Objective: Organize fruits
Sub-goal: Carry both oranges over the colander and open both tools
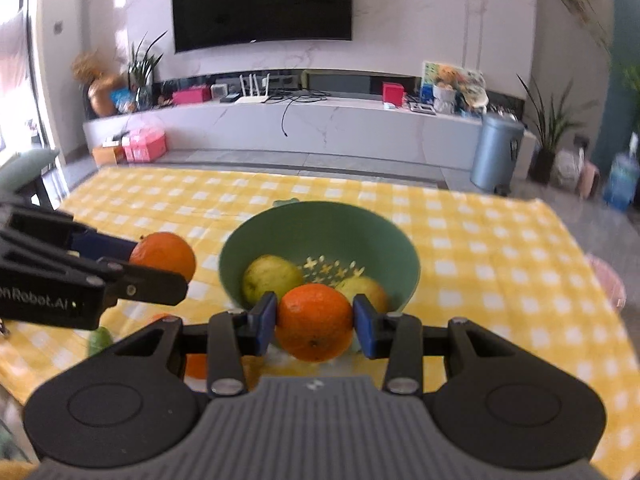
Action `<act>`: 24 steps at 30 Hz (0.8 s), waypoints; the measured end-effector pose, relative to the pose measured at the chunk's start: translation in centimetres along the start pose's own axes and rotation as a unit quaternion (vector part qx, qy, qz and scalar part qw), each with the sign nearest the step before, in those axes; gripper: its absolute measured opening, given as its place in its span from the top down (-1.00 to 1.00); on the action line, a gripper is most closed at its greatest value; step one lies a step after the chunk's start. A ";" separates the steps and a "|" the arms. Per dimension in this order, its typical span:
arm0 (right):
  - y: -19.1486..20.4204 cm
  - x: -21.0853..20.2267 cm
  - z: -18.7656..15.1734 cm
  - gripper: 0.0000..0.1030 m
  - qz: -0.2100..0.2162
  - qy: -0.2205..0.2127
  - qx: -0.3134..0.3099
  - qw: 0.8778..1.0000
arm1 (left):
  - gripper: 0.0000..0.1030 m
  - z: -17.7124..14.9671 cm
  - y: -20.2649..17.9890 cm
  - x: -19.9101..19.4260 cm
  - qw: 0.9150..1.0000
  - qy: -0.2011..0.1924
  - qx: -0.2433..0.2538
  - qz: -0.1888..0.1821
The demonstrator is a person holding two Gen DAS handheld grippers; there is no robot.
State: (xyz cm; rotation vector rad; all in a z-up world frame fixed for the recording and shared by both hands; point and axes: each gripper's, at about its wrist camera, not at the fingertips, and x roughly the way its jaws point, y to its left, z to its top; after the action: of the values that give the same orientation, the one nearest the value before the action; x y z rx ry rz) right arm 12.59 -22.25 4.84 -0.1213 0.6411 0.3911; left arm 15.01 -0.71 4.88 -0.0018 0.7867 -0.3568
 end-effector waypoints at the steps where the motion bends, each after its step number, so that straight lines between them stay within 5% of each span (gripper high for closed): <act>1: -0.1 0.4 0.4 0.26 -0.002 0.003 -0.015 1.000 | 0.03 0.4 -0.1 0.5 1.000 0.002 0.003 0.002; 13: -0.6 6.3 3.0 0.26 0.001 0.044 -0.139 0.989 | 0.03 2.8 -0.3 6.7 0.998 0.053 0.023 0.002; 24: -2.6 11.2 3.2 0.26 0.040 0.108 -0.148 0.982 | 0.03 2.7 0.5 10.0 0.996 0.084 0.012 -0.011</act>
State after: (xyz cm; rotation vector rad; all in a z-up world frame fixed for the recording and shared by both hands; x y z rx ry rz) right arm 23.55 -20.35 0.61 -0.4273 0.8003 0.5555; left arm 23.55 -3.69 -0.20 0.0420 0.9491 -0.3908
